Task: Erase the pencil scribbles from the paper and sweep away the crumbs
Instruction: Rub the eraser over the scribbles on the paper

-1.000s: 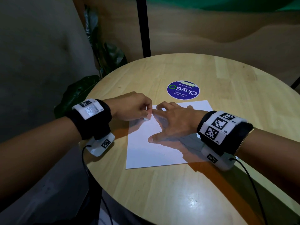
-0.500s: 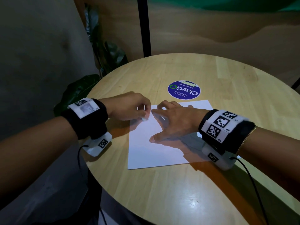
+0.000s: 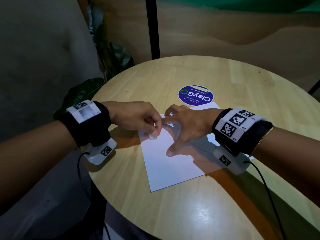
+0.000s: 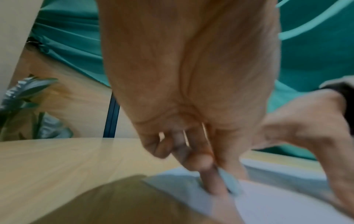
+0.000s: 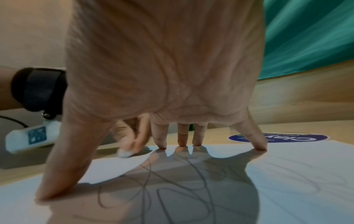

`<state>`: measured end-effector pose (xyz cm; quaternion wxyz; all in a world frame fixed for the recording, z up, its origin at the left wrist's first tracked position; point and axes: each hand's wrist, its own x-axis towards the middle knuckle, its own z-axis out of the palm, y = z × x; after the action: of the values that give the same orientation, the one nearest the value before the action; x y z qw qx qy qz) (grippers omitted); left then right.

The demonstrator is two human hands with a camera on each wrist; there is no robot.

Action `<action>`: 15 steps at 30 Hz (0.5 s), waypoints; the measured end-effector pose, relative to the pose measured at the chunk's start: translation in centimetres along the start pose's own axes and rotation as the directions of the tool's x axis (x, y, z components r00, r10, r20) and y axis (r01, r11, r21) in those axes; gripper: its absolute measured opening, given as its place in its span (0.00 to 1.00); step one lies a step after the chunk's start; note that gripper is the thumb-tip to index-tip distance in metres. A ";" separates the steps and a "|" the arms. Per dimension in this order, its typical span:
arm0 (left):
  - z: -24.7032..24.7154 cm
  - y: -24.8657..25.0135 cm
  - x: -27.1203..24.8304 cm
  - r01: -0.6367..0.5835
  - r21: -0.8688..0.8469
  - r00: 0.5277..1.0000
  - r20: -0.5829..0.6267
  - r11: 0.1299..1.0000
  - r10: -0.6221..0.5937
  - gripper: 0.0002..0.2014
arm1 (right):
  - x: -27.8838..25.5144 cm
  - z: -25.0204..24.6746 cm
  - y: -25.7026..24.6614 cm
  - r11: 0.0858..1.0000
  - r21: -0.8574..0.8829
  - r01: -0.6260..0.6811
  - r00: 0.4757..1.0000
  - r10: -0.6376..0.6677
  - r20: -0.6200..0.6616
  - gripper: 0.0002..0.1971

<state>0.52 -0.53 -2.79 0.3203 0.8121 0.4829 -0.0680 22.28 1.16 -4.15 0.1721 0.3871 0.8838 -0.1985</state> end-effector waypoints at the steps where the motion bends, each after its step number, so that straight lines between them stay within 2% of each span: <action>1: 0.0 -0.2 0.1 -0.015 0.047 0.995 -0.096 0.999 0.019 0.04 | -0.1 0.0 0.0 1.000 0.005 0.001 1.000 -0.001 -0.002 0.51; 2: 0.2 -0.4 0.1 -0.018 0.076 0.987 -0.158 0.997 0.030 0.04 | -0.1 0.0 -0.1 1.000 0.010 0.001 1.000 -0.001 -0.002 0.50; 3: 0.3 -0.5 0.0 -0.021 0.068 0.987 -0.157 0.997 0.031 0.04 | -0.1 0.0 0.0 1.000 0.015 0.001 1.000 -0.001 -0.003 0.50; 6: 0.3 0.0 -0.9 -0.009 -0.064 0.998 0.061 0.998 0.013 0.04 | 0.0 0.2 0.2 1.000 0.019 0.000 1.000 0.000 -0.003 0.56; 7: 0.2 0.2 -1.0 0.005 -0.067 0.997 0.077 0.998 0.000 0.04 | 0.0 0.2 0.2 1.000 0.024 -0.005 1.000 0.005 -0.003 0.57; 9: 0.2 0.0 -0.7 0.047 0.041 0.996 -0.080 0.998 -0.043 0.04 | 0.0 0.3 0.1 1.000 0.018 -0.012 1.000 0.012 -0.005 0.57; 11: 0.4 -0.2 -0.4 0.137 0.097 0.963 -0.246 0.986 -0.110 0.04 | 0.0 0.5 -0.2 0.999 -0.025 -0.027 1.000 0.027 -0.016 0.58; 13: 1.1 0.0 -0.2 0.172 0.053 0.957 -0.245 0.984 -0.154 0.03 | 0.0 1.2 -0.6 0.995 -0.088 -0.049 0.997 0.044 -0.059 0.57; 15: 1.6 0.6 -0.3 0.160 -0.015 0.971 -0.178 0.987 -0.160 0.04 | 0.1 2.1 -1.0 0.988 -0.142 -0.063 0.993 0.049 -0.103 0.55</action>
<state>1.16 -1.85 -3.63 0.2694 0.7733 0.5736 -0.0203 21.73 -0.41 -5.76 0.1609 0.4077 0.8921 -0.1095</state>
